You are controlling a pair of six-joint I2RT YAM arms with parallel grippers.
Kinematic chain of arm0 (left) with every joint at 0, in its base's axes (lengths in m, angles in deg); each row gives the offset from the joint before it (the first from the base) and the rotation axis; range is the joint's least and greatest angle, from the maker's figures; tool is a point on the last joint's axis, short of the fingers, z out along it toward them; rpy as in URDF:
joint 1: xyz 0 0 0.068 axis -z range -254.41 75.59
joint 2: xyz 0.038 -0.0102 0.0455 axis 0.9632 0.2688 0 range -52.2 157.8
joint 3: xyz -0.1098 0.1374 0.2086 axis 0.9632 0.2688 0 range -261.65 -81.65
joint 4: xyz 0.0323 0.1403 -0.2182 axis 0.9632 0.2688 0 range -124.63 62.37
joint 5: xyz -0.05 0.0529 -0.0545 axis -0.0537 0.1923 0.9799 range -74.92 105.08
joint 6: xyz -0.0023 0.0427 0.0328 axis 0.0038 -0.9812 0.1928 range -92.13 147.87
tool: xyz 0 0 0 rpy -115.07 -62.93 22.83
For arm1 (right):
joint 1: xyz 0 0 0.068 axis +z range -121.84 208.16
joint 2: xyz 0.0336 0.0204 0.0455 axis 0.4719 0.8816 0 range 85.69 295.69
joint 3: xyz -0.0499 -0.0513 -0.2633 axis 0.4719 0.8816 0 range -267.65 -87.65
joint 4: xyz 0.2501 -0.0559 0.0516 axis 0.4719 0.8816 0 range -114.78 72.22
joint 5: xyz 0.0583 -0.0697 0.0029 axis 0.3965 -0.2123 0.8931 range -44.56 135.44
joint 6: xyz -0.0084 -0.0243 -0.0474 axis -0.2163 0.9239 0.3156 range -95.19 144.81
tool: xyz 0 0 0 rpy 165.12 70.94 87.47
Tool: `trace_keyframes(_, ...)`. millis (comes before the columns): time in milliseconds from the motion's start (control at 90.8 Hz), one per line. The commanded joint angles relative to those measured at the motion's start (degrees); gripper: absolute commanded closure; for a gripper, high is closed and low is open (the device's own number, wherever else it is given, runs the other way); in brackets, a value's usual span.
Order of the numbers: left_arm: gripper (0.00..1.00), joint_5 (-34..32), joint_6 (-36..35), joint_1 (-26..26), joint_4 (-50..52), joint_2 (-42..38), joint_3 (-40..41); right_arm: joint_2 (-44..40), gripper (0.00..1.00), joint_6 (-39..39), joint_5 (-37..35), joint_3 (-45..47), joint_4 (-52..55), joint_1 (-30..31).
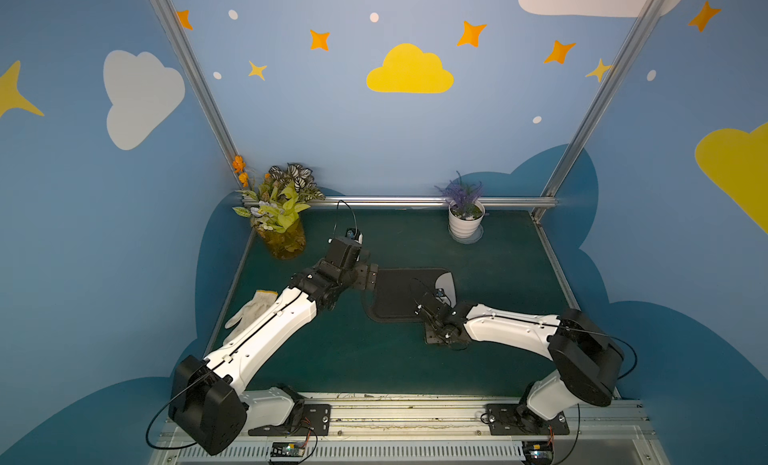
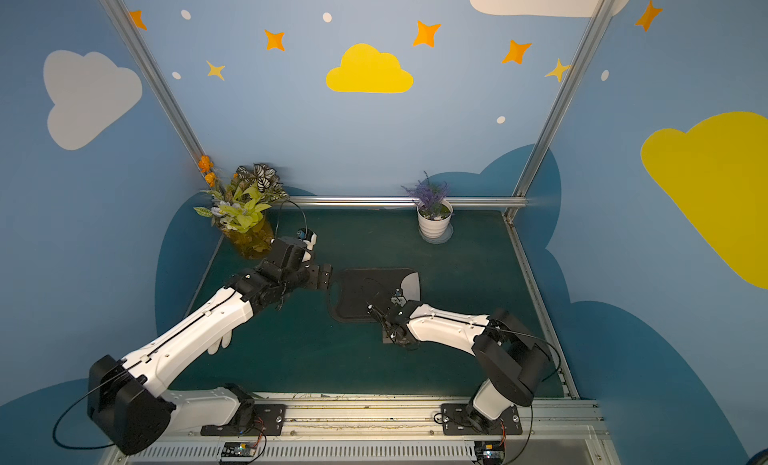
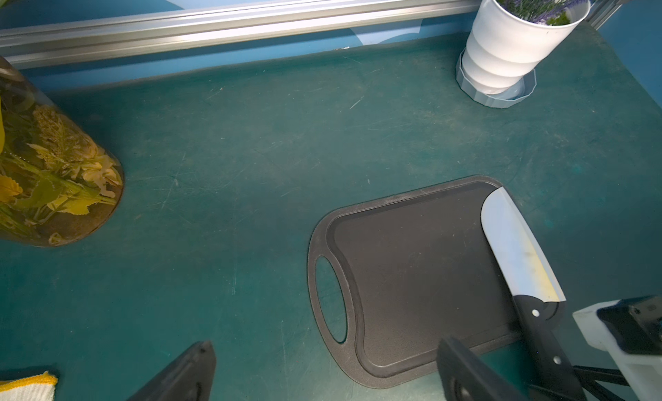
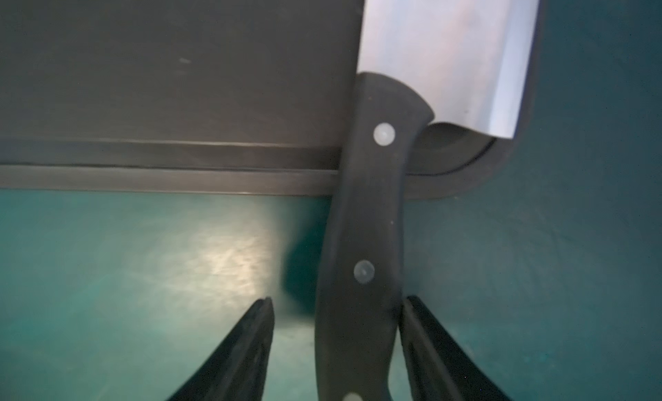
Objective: Align the knife with the edge of the cutting board
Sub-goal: Adjust the knife at the edge of the cutting board.
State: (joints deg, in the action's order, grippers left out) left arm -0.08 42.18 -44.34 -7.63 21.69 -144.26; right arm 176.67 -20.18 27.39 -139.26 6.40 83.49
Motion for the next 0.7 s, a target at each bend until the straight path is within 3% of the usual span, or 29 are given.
trace_keyframes(0,0.0,-0.76,-0.74,0.04,0.78,0.28,-1.29,-0.81,0.38,1.47,0.02,-2.11,2.36,0.55)
trace_keyframes(363,0.0,-1.19,-0.74,-0.57,1.03,-0.03,-1.38,-7.88,0.3,2.87,-1.95,-5.86,10.28,0.63)
trace_keyframes(606,0.0,-0.63,-0.67,-1.06,1.03,0.11,-1.55,-4.64,0.21,2.76,-2.11,-4.79,10.94,0.39)
trace_keyframes(694,0.0,-0.33,-0.52,-1.32,1.03,0.11,-1.55,-2.93,0.1,2.26,-2.31,-4.29,10.11,0.47)
